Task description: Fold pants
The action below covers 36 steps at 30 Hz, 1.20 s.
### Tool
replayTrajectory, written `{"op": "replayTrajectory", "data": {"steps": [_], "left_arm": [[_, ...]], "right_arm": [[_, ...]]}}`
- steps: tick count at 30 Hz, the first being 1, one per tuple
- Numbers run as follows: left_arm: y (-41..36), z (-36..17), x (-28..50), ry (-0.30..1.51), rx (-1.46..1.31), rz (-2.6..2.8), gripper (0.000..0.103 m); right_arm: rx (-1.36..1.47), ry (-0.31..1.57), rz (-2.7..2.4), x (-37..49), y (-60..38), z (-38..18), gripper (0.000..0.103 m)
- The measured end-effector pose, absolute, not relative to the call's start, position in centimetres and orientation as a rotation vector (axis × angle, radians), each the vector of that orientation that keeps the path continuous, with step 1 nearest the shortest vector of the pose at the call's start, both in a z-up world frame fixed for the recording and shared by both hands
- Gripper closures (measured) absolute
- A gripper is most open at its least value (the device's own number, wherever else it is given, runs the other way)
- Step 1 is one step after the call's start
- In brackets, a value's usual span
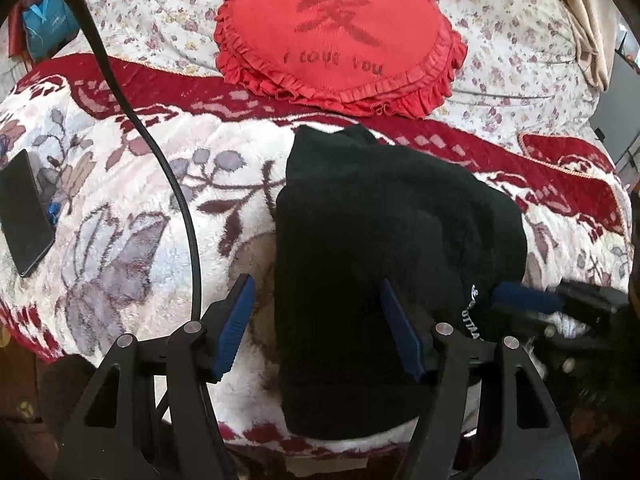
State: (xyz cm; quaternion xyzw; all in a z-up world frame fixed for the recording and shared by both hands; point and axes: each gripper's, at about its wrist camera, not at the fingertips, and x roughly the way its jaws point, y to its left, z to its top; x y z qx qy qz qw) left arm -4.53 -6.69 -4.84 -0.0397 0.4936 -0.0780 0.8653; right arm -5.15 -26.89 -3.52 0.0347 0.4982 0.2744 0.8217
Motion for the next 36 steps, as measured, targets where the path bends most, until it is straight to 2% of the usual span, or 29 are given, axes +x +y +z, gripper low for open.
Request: {"op": "replayTrajectory", "data": {"steps": [2, 7, 16, 22, 36], "left_arm": [[-6.5, -4.6, -5.0, 1.028, -0.089, -0.171, 0.038], [-6.9, -4.8, -5.8, 1.037, -0.073, -0.193, 0.038], [-7.8, -6.0, -5.4, 1.073, -0.057, -0.212, 0.038], [-7.7, -6.3, -5.2, 1.079, -0.063, -0.205, 0.033], [-7.7, -6.4, -5.0, 1.089, -0.065, -0.211, 0.033]], "right_arm": [[0.082, 1.021, 0.574, -4.9, -27.2, -2.4, 0.069], [0.073, 0.974, 0.523, -3.1, -27.1, -1.4, 0.068], [0.028, 1.024, 0.462, 0.1, -25.3, -3.4, 0.068], [0.005, 1.033, 0.453, 0.3, -25.1, -4.2, 0.066], [0.035, 1.043, 0.463, 0.4, -25.3, -4.3, 0.061]]}}
